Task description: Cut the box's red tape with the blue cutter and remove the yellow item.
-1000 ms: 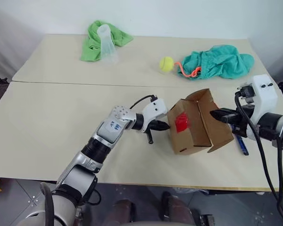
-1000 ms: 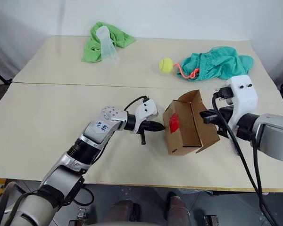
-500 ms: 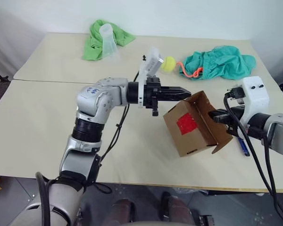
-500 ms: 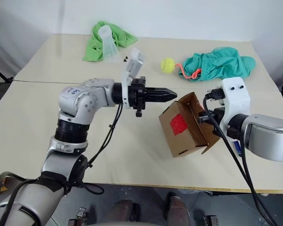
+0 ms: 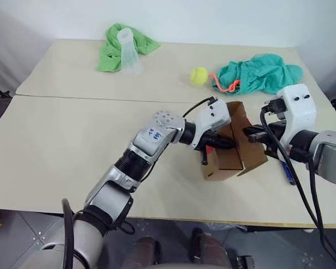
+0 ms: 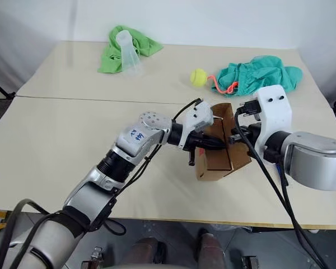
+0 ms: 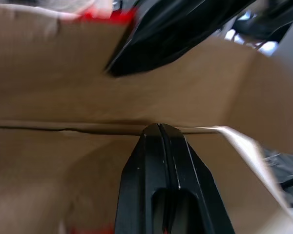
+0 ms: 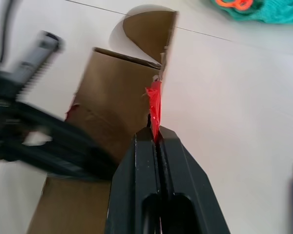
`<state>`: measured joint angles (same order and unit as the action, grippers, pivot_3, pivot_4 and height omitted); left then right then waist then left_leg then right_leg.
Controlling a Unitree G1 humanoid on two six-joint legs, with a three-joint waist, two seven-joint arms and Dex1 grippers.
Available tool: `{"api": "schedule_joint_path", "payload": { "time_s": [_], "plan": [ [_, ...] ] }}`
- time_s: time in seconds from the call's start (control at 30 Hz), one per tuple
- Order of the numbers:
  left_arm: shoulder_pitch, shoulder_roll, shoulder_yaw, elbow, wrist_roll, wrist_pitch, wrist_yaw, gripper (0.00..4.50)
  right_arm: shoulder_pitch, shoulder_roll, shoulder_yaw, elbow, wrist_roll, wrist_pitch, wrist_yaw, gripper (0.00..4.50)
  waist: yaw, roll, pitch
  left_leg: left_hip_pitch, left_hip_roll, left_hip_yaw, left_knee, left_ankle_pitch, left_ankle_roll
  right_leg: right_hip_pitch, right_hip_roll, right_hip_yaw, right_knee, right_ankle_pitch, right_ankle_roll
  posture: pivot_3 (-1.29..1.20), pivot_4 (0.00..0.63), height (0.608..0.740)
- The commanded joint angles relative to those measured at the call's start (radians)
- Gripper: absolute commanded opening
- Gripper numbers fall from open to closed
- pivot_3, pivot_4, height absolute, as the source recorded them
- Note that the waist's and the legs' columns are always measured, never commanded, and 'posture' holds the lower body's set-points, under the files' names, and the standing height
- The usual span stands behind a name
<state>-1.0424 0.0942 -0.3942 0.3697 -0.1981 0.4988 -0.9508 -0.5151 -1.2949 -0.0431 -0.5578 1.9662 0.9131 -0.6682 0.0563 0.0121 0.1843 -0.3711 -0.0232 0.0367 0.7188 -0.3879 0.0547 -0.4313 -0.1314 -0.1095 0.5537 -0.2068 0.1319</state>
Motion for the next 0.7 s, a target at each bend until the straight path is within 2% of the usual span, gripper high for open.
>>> {"api": "schedule_joint_path", "payload": {
  "time_s": [0.03,0.17,0.43,0.7],
  "plan": [
    [-0.044,-0.004,-0.023,0.079,0.100,-0.120,0.048,0.00,-0.028,-0.031,-0.013,-0.053,0.006,-0.030,0.022,0.01,0.005,0.000,0.000,0.000,0.000,0.000,0.000,0.000,0.000,0.000,0.000,0.000,0.000,0.000,0.000,0.00,0.150,0.740],
    [-0.027,0.054,-0.055,0.082,0.171,-0.184,0.013,0.00,0.019,-0.059,-0.045,-0.066,0.006,-0.038,0.035,0.01,0.006,0.000,0.000,-0.001,0.000,0.000,0.000,-0.001,0.001,-0.001,-0.001,0.000,-0.001,0.000,0.000,0.00,0.150,0.740],
    [0.047,0.170,-0.062,-0.019,0.209,-0.136,-0.019,0.00,0.284,-0.168,-0.183,0.011,0.006,0.022,0.052,0.01,0.000,-0.001,-0.001,0.002,0.001,0.000,0.000,-0.001,0.002,0.003,-0.001,0.000,-0.002,0.001,-0.001,0.00,0.150,0.740],
    [0.140,0.225,-0.059,-0.139,0.224,-0.046,-0.006,0.00,0.302,-0.157,-0.143,0.031,0.000,0.016,0.067,0.01,0.002,0.000,-0.001,0.002,0.003,-0.001,0.003,0.001,0.002,0.003,-0.002,0.003,-0.001,0.005,-0.005,0.00,0.150,0.740]
  ]
}}
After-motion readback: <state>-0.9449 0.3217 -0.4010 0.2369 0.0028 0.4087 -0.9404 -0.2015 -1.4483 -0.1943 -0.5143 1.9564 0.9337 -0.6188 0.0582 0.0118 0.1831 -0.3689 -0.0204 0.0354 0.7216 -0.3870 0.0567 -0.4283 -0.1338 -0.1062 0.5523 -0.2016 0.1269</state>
